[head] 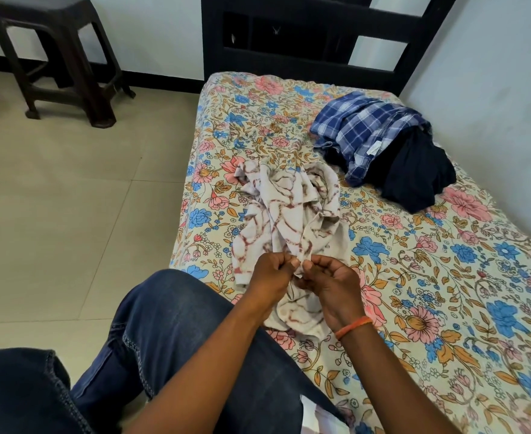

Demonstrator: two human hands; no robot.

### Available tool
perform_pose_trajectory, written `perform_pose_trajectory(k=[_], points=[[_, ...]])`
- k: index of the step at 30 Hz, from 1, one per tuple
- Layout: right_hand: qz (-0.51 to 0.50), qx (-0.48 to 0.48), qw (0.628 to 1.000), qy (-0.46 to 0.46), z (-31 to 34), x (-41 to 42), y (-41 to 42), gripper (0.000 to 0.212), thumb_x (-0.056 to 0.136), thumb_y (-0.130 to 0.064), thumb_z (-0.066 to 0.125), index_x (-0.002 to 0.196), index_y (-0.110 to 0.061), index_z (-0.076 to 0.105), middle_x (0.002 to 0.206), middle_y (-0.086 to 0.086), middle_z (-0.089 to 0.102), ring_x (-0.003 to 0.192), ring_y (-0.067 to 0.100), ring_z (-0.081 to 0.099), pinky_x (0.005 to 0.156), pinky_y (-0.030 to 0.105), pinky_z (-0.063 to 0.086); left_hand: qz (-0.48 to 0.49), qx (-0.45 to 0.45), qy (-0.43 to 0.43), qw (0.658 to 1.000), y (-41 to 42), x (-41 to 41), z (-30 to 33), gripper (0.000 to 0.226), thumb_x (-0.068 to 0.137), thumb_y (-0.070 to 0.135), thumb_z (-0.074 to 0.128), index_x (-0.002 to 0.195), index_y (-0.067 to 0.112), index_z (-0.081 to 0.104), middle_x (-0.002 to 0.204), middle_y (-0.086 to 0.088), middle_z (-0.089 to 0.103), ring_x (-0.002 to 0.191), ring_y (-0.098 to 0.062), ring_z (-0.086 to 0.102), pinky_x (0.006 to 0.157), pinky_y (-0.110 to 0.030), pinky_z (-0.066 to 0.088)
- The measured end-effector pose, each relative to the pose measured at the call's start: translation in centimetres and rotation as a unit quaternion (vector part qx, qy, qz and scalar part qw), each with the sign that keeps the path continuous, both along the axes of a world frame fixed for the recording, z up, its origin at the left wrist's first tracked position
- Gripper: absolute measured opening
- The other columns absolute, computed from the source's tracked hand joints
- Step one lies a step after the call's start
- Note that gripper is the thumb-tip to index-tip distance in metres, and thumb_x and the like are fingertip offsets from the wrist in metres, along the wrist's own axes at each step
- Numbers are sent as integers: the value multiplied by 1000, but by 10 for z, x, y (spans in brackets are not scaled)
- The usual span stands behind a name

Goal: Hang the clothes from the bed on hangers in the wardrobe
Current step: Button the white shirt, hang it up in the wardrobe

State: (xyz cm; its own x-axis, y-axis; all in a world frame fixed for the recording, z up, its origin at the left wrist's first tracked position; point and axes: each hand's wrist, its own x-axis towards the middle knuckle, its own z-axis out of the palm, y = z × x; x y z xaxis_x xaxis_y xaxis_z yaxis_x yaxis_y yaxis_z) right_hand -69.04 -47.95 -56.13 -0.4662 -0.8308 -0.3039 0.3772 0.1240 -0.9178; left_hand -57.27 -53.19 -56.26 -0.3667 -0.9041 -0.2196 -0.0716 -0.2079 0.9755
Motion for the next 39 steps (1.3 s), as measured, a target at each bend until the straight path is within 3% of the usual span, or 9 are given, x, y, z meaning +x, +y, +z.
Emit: perform_pose_trajectory(k=[8, 13, 16, 19, 22, 26, 31, 35, 39], points=[[12, 14, 1000, 10, 0, -2, -5, 13, 83, 4, 70, 94, -2, 66, 78, 14, 70, 61, 27, 65, 51, 28, 54, -18, 98, 43, 994, -1, -1, 0, 24, 102, 13, 51, 83, 8, 65, 70, -6, 66, 58, -9, 58, 49, -14, 42], [39, -6, 999, 3, 4, -9, -3, 27, 76, -10, 77, 98, 3, 68, 82, 20, 70, 68, 32, 63, 59, 34, 54, 4, 22, -15, 1000, -1, -3, -5, 26, 99, 19, 55, 83, 4, 68, 76, -21, 69, 65, -18, 57, 64, -29, 45], [47, 1, 999, 17, 2, -12, 2, 45, 70, -13, 81, 108, 6, 64, 91, 27, 71, 73, 35, 66, 66, 39, 57, -2, 5, -31, 1000, 0, -4, -6, 21, 98, 21, 58, 90, 6, 71, 74, -2, 70, 61, -4, 58, 63, -21, 44], [16, 35, 999, 24, 1, -17, 1, 30, 75, -5, 80, 100, 2, 65, 81, 23, 70, 62, 31, 66, 62, 37, 59, -17, -66, -101, 993, 1, -4, -5, 22, 99, 23, 55, 87, 7, 65, 72, 2, 61, 61, -6, 51, 59, -23, 38], [-66, 53, 993, 87, 5, -26, -4, 9, 84, -5, 75, 91, -6, 69, 78, 15, 70, 59, 24, 63, 48, 29, 55, -27, -220, -215, 951, 4, -5, -8, 25, 99, 21, 52, 75, 15, 51, 71, 3, 51, 65, -12, 48, 58, -28, 32], [-95, 35, 967, 232, 13, -37, -24, 20, 84, -31, 78, 87, -13, 70, 82, 7, 71, 66, 18, 66, 55, 33, 57, -33, -431, -387, 815, 8, -15, -9, 6, 87, 14, 64, 91, 14, 60, 95, -4, 55, 86, -27, 50, 64, -37, 41], [-60, 71, 958, 273, 13, -41, -50, 14, 80, -25, 80, 77, -12, 74, 67, 6, 71, 58, 19, 64, 62, 44, 61, -42, -545, -415, 727, 4, -21, -5, 27, 74, 11, 68, 100, 12, 63, 106, -7, 58, 96, -30, 51, 75, -39, 39], [-79, 83, 964, 241, 7, -46, -55, 10, 85, -8, 72, 75, -12, 72, 63, 5, 66, 47, 14, 61, 48, 33, 55, -74, -495, -423, 755, -9, -29, 5, 17, 94, 31, 50, 100, 17, 59, 88, -2, 63, 84, -27, 58, 78, -41, 29], [-89, 92, 975, 181, -2, -49, -53, 9, 86, -4, 68, 78, -9, 72, 67, 8, 67, 54, 29, 62, 49, 34, 56, -98, -376, -493, 778, -30, -48, 24, 28, 94, 10, 42, 122, 18, 42, 81, -6, 68, 77, -32, 63, 97, -43, 30]])
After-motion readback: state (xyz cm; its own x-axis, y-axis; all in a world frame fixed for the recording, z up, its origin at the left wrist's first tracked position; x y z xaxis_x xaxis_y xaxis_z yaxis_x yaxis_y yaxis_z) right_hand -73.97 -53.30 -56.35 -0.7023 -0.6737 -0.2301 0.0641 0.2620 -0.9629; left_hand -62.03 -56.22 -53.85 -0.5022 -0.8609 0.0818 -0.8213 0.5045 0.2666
